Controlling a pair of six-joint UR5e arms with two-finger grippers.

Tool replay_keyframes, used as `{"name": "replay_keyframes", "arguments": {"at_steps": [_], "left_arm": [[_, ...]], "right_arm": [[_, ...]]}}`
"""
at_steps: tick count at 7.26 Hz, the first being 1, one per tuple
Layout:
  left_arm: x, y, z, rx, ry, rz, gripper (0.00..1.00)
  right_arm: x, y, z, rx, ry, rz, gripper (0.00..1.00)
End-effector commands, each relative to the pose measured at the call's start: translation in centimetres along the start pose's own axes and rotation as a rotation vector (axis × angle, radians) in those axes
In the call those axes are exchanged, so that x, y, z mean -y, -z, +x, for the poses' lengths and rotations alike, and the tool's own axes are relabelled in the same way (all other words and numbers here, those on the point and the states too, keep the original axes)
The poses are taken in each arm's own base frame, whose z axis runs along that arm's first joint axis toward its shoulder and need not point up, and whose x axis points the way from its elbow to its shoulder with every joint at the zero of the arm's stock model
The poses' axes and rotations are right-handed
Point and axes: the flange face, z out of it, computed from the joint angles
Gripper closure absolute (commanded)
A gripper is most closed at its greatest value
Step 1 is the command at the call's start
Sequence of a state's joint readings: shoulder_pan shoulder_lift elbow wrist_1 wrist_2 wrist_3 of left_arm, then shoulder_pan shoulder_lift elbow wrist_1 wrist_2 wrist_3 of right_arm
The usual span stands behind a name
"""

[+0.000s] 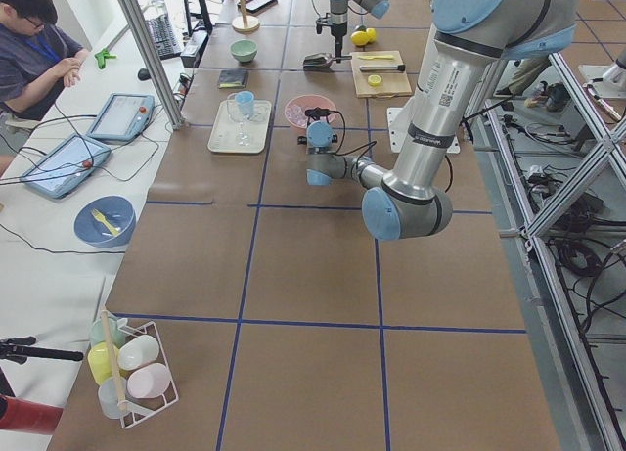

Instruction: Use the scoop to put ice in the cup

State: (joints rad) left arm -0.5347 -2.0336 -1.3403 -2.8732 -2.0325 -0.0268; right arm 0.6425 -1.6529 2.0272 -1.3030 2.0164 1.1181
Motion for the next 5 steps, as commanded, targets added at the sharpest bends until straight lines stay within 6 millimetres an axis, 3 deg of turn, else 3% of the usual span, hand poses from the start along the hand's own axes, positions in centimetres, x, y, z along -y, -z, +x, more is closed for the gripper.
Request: {"name": "replay_keyframes", "arguments": {"at_steps": [1, 3, 4, 5], "left_arm": [[-0.1, 1.1, -1.5, 0.026, 0.004, 0.001, 0.00], [0.1, 3.5, -4.5, 0.083, 0.008, 0.005, 0.00], [-2.0, 5.5, -6.0, 0.117, 0.025, -0.024, 0.00], [-2.6, 7.1, -7.5, 0.154, 0.027, -0.034, 0.00]], "right_arm": [[4.1, 3.7, 2.4, 0.018, 0.064, 0.075, 0.00], [8.0, 8.7, 8.4, 0.024, 0.196, 0.095, 0.00], [9.4, 11.5, 12.4, 0.011, 0.254, 0.097, 0.00], [9.8, 13.4, 16.5, -0.001, 0.298, 0.099, 0.00]]}}
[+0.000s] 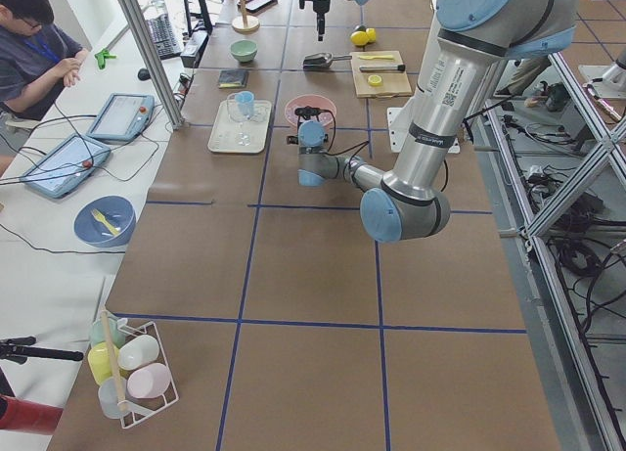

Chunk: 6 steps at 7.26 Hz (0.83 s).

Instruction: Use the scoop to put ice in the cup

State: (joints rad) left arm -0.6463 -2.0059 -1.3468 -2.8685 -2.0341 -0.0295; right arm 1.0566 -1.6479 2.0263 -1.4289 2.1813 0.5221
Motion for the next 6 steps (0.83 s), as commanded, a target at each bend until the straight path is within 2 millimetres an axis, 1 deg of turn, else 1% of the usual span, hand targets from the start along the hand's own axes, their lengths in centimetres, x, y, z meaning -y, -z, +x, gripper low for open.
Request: {"name": "replay_keyframes", "arguments": {"at_steps": [1, 2, 3, 4, 5, 6], "left_arm": [[-3.1, 4.0, -4.0, 0.084, 0.025, -0.044, 0.00], [-4.9, 6.2, -5.8, 0.119, 0.044, -0.071, 0.00], [-6.1, 8.2, -8.4, 0.124, 0.101, -0.144, 0.00], [-7.1, 11.8, -12.0, 0.095, 0.210, -0.234, 0.00], [-8.1, 15.9, -15.0, 0.109, 0.314, -0.297, 0.00], [-10.5, 21.2, -17.4, 0.134, 0.459, -0.366, 0.00]], "right_arm": [[-1.3, 5.2, 9.7, -0.008, 0.102, -0.001, 0.00], [-3.3, 6.4, 13.6, -0.030, 0.134, -0.011, 0.00], [-6.4, 6.2, 17.6, -0.046, 0.159, -0.036, 0.00], [-8.8, 6.3, 20.0, -0.053, 0.091, -0.055, 0.00], [-10.4, 6.2, 21.5, -0.046, 0.021, -0.079, 0.00], [-11.3, 6.2, 22.6, -0.037, -0.019, -0.083, 0.00]]}}
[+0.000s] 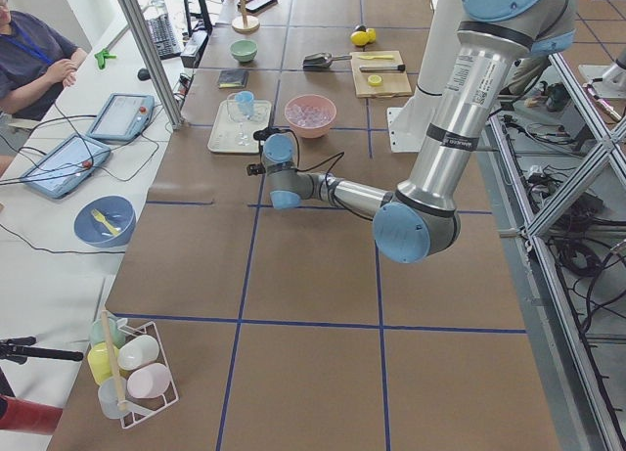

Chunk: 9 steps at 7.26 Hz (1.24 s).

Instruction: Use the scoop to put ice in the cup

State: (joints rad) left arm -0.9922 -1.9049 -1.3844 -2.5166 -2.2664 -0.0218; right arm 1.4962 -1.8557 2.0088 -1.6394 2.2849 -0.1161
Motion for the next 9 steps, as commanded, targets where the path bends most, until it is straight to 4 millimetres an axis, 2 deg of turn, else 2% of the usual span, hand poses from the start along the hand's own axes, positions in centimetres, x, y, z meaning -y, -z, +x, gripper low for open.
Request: {"name": "replay_keyframes", "arguments": {"at_steps": [1, 2, 4, 5, 6, 7, 8, 9], "left_arm": [[-4.9, 9.5, -9.1, 0.069, 0.312, -0.139, 0.00], [-6.3, 13.1, -11.8, 0.121, 0.406, -0.160, 0.00], [-12.4, 19.1, -14.9, 0.198, 0.572, -0.189, 0.00], [-16.1, 22.6, -16.3, 0.238, 0.687, -0.208, 0.00], [-19.4, 24.5, -16.4, 0.259, 0.751, -0.217, 0.00], [-23.0, 25.5, -15.4, 0.262, 0.754, -0.234, 0.00], [-24.4, 25.9, -15.0, 0.250, 0.703, -0.261, 0.00], [-24.5, 27.1, -14.8, 0.240, 0.810, -0.319, 0.00]], "right_arm": [[-2.0, -0.4, 1.9, 0.012, -0.067, -0.018, 0.00], [-2.0, -0.4, 1.8, 0.018, -0.070, -0.018, 0.00], [-2.0, -0.5, 1.9, 0.018, -0.070, -0.018, 0.00], [-2.1, -0.6, 2.0, 0.018, -0.072, -0.020, 0.00], [-2.3, -1.1, 2.2, 0.030, -0.079, -0.029, 0.00], [-2.3, -1.4, 2.3, 0.047, -0.082, -0.031, 0.00], [-2.5, -1.4, 2.4, 0.049, -0.086, -0.032, 0.00], [-2.7, -1.5, 2.4, 0.049, -0.085, -0.034, 0.00]]}}
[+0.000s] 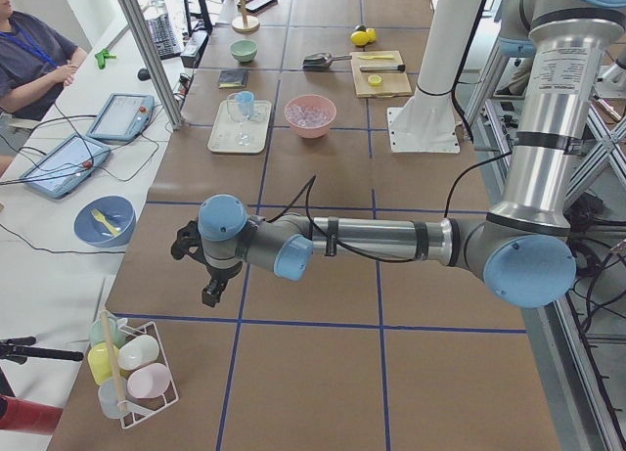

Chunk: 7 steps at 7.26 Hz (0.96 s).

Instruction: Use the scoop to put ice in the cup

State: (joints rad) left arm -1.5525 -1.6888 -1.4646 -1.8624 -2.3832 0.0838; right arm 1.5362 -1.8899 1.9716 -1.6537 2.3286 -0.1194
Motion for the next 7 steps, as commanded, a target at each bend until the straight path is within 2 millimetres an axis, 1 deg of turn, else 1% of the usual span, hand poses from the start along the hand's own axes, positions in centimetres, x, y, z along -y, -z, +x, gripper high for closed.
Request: {"name": "replay_keyframes", "arguments": {"at_steps": [1, 2, 4, 5, 6, 7], "left_arm": [[-1.4, 2.0, 0.2, 0.008, 0.092, -0.100, 0.00], [-4.0, 1.3, -0.3, 0.002, 0.120, -0.119, 0.00], [-4.8, 1.0, -0.6, -0.002, 0.123, -0.120, 0.00], [-5.6, 0.7, -0.9, -0.005, 0.130, -0.127, 0.00], [-5.7, 0.5, -1.0, -0.005, 0.137, -0.135, 0.00], [-5.9, 0.4, -1.1, 0.002, 0.146, -0.139, 0.00]], "right_arm": [[-0.3, -0.2, 0.1, 0.003, -0.004, -0.003, 0.00], [-0.4, -0.2, 0.2, 0.002, -0.002, -0.003, 0.00], [-0.3, -0.1, 0.2, 0.000, -0.001, 0.000, 0.00], [-0.3, -0.1, 0.2, 0.000, -0.005, -0.001, 0.00], [0.2, 0.2, 0.0, -0.001, 0.003, 0.009, 0.00], [0.2, 0.4, 0.1, 0.000, 0.000, 0.014, 0.00]]}}
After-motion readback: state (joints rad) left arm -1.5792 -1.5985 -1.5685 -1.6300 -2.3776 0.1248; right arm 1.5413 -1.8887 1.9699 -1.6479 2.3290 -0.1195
